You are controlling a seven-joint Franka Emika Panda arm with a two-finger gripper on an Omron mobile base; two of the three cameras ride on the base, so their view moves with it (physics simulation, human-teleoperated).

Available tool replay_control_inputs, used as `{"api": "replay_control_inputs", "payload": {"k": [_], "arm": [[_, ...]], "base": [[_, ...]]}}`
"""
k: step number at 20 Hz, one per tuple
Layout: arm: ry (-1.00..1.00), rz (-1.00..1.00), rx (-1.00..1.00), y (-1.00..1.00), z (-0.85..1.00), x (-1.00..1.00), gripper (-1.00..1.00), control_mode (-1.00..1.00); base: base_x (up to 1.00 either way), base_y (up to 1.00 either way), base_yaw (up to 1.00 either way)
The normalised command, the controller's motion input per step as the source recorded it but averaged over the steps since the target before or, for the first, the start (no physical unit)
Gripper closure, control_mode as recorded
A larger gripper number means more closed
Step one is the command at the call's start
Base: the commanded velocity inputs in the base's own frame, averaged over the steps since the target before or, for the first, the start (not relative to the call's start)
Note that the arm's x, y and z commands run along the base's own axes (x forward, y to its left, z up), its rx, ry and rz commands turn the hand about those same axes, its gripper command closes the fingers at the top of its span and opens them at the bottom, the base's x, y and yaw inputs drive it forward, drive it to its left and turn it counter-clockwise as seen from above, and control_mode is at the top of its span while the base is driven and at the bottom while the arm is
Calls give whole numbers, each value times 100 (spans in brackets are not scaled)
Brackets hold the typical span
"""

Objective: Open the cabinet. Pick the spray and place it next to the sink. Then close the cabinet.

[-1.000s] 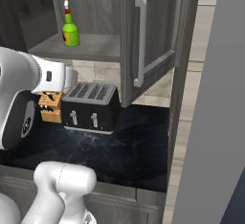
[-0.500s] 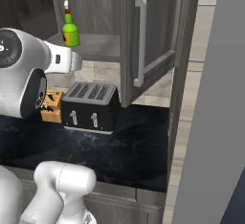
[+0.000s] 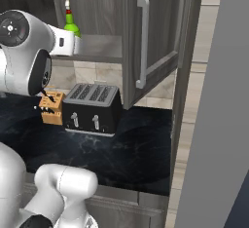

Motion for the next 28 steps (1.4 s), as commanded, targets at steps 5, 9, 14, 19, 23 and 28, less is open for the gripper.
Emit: {"api": "replay_control_inputs", "payload": {"k": [5,9,14,19,23,28], "arm": [[0,0,0,16,6,49,-100,-100],[0,0,0,26,0,38,-100,-100],[0,0,0,29,0,37,-100,-100],[0,0,0,20,0,39,-100,-100],[0,0,0,11,0,39,-100,-100],[0,4,0,11,0,27,-100,-100]], "base": [[0,0,0],[0,0,0],[0,0,0],[0,0,0],[0,0,0],[0,0,0]]}}
